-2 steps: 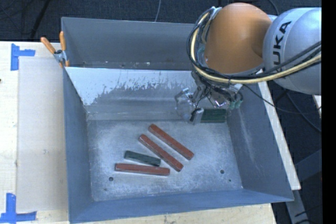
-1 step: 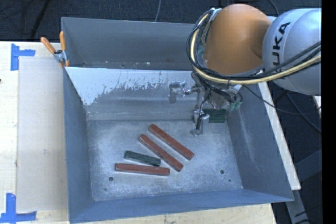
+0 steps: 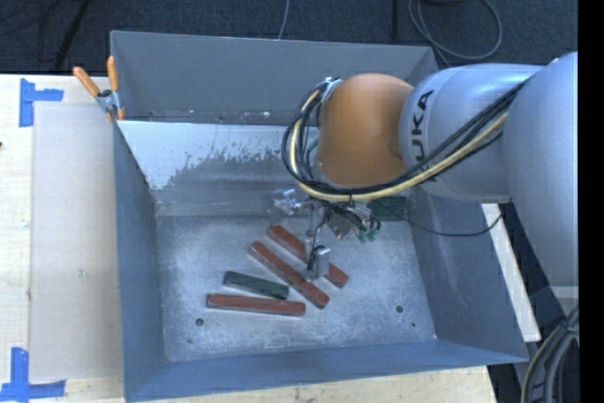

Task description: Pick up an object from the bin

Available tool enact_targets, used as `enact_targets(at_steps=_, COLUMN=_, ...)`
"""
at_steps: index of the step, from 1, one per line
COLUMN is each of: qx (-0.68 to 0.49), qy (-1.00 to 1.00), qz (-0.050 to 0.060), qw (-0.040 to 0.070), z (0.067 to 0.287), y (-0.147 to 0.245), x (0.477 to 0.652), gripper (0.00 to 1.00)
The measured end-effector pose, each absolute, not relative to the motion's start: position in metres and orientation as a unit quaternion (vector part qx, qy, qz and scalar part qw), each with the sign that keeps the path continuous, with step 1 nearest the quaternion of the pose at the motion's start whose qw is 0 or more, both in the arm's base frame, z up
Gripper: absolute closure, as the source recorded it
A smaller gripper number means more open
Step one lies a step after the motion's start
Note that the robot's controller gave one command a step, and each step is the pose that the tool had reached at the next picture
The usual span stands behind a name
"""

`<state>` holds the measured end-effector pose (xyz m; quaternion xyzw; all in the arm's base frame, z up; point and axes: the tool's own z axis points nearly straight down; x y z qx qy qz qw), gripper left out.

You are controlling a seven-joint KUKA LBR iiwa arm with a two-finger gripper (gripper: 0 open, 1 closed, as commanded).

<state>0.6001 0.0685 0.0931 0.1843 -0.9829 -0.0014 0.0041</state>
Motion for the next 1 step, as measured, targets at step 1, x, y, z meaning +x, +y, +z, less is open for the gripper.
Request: enact_targets(at_steps=1, qx=0.033, qy=-0.999, qz=-0.001, qw=0.0, z=0.089, y=0.1037, x=0.6052, gripper=0.0)
